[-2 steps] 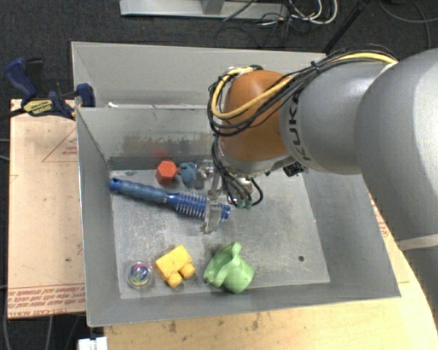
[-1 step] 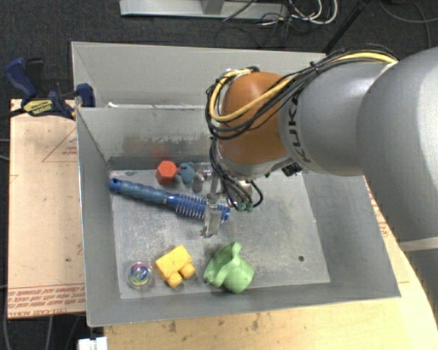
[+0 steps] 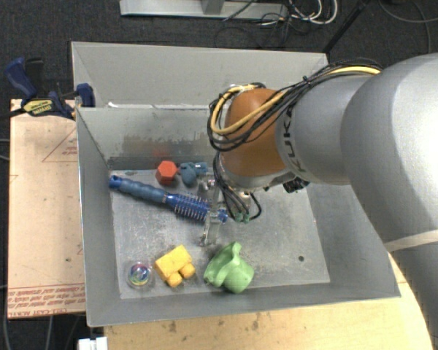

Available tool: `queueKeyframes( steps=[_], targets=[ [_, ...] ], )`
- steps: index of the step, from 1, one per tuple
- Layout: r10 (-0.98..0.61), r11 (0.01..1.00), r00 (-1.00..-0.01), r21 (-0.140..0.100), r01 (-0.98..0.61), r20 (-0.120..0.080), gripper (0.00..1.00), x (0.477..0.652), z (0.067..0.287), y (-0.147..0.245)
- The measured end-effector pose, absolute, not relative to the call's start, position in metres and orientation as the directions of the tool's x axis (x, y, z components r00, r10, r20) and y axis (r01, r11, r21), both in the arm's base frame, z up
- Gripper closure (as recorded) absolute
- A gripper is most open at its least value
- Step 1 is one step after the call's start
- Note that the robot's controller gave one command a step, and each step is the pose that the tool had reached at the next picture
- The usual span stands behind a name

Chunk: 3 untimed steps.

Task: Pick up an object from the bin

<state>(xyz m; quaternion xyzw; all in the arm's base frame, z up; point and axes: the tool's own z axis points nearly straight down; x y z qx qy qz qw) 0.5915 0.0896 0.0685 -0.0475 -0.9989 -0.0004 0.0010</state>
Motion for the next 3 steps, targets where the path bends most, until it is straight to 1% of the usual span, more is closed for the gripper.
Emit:
queueKeyframes(
  steps=[1, 2, 3],
  targets=[
    [0.095, 0.995, -0.995, 0.002, 0.095, 0.000, 0.00, 0.592, 0.069, 0.090],
    [0.097, 0.995, -0.995, 0.001, 0.097, -0.003, 1.00, 0.592, 0.069, 0.089],
    [0.097, 0.995, -0.995, 0.002, 0.097, -0.004, 1.00, 0.594, 0.114, 0.090]
  ],
)
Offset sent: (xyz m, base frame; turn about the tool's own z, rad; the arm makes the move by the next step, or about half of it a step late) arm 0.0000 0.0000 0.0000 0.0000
